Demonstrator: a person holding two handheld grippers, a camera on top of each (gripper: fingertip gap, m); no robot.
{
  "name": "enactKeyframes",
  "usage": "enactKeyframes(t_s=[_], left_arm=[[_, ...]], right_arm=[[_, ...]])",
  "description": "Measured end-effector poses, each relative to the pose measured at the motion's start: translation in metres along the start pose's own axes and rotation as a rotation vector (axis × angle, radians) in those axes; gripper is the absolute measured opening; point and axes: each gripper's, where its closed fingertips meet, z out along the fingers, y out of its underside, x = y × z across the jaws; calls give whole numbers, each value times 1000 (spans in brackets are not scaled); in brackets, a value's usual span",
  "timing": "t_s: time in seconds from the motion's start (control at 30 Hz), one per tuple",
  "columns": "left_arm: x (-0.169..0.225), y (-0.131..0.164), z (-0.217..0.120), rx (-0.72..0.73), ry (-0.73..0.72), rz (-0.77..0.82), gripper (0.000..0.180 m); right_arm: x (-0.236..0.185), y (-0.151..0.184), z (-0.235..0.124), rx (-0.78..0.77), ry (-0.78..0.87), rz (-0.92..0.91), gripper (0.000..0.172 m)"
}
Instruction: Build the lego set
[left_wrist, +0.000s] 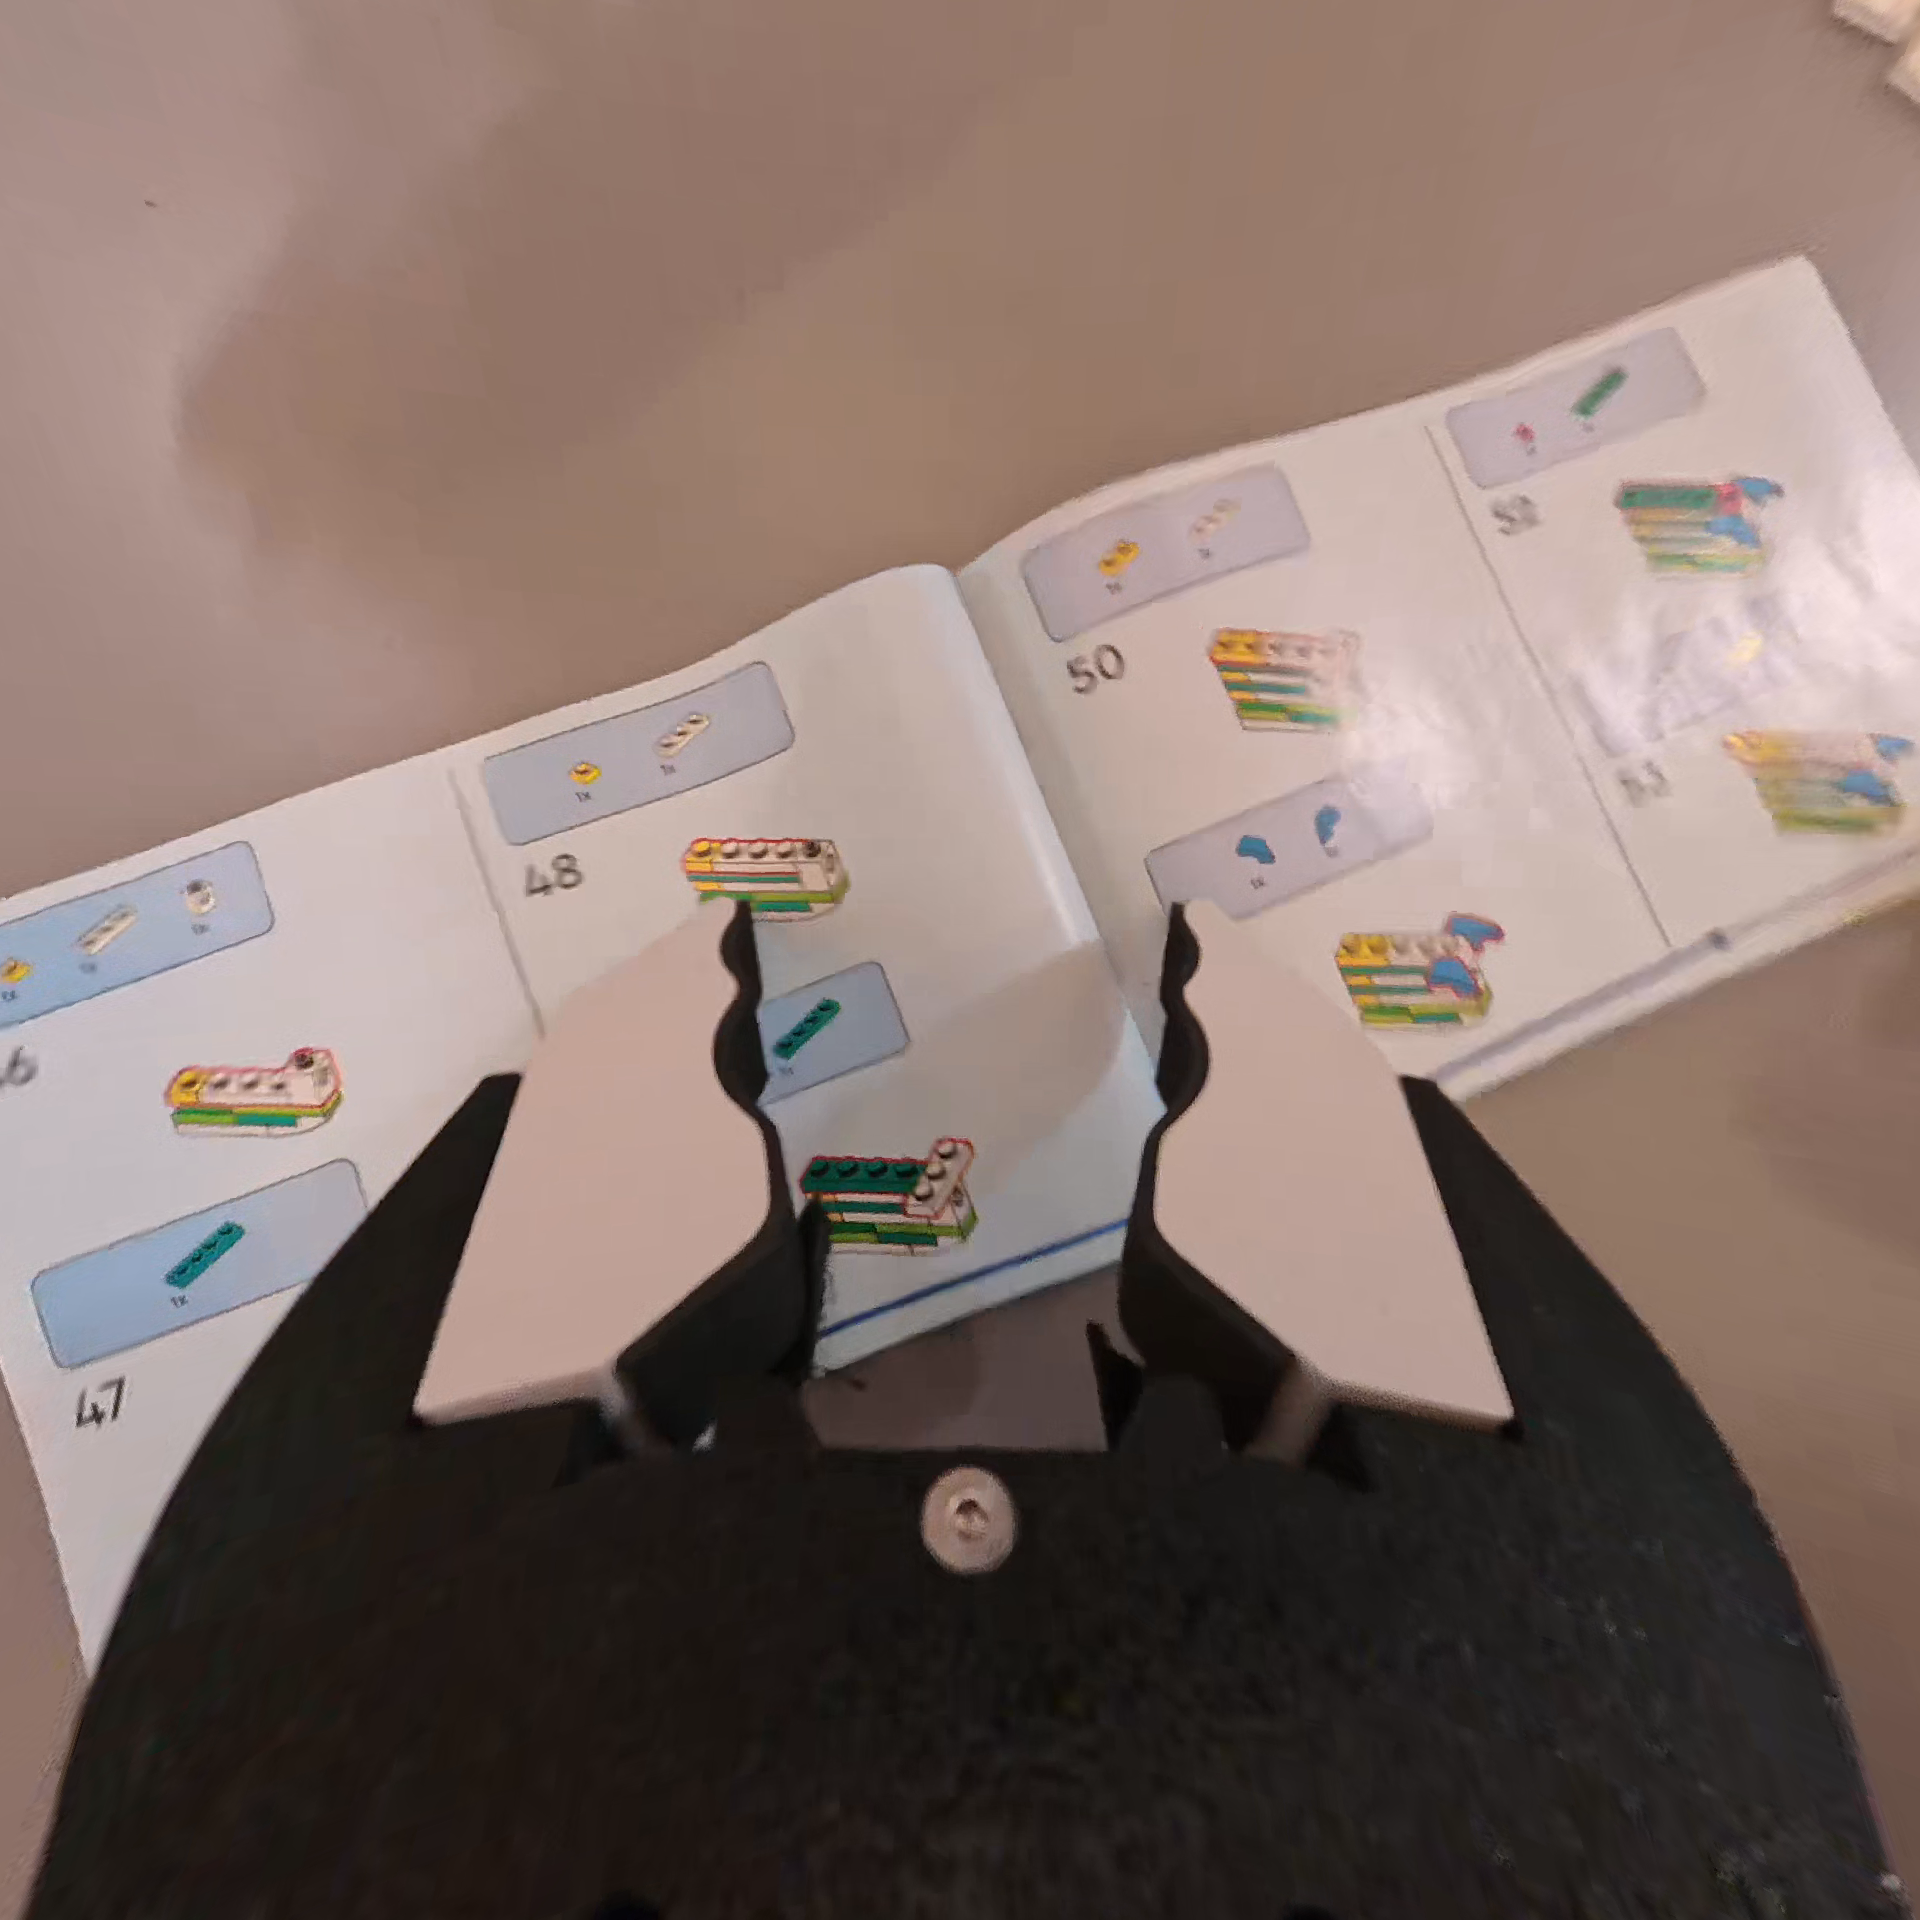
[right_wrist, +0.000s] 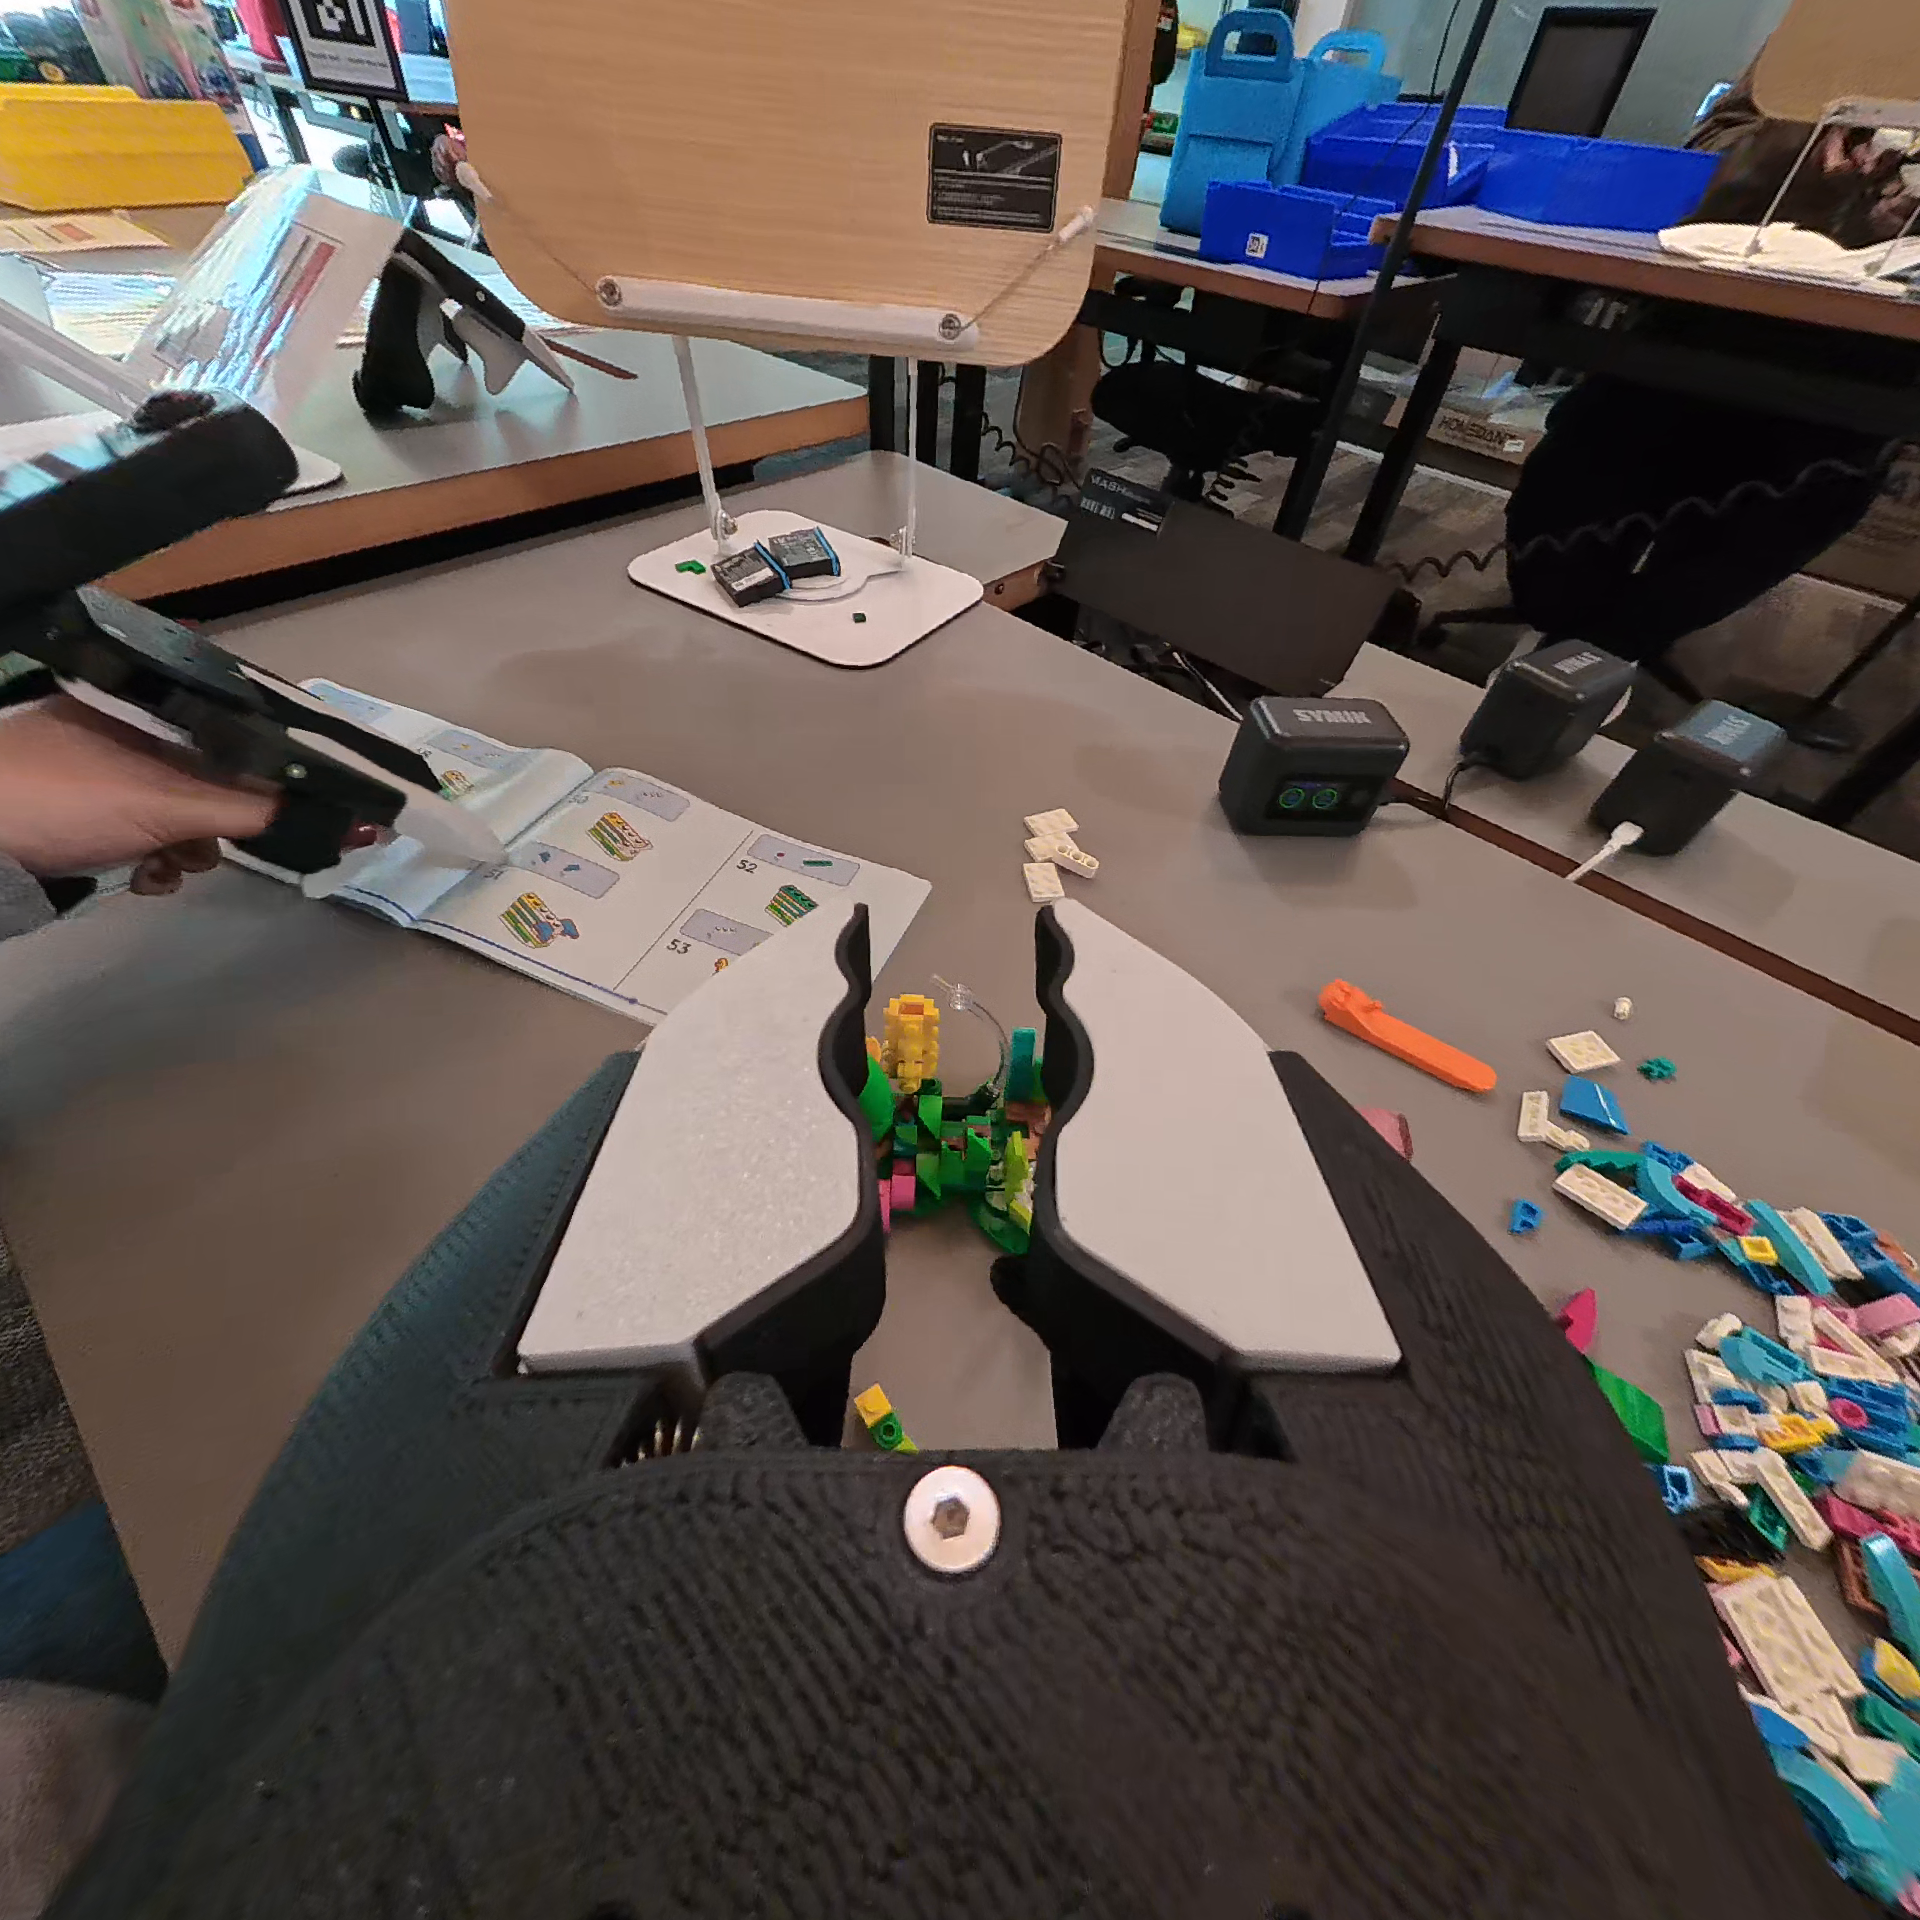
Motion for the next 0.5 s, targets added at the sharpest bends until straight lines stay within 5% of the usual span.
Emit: enactKeyframes(t_s=[0.03, 0.27, 0.4, 0.5], left_arm=[[-5, -2, 3, 16, -53, -37, 80], [4, -14, 4, 123, -57, -118, 90], [-39, -27, -32, 238, -168, -47, 38], [-61, -12, -35, 119, -194, 92, 8]], right_arm=[[0, 0, 0, 1, 0, 1, 29], [-2, 3, 2, -5, -18, 5, 29], [3, 5, -2, -3, -10, 11, 29], [7, 5, -3, 1, -9, 24, 29]])
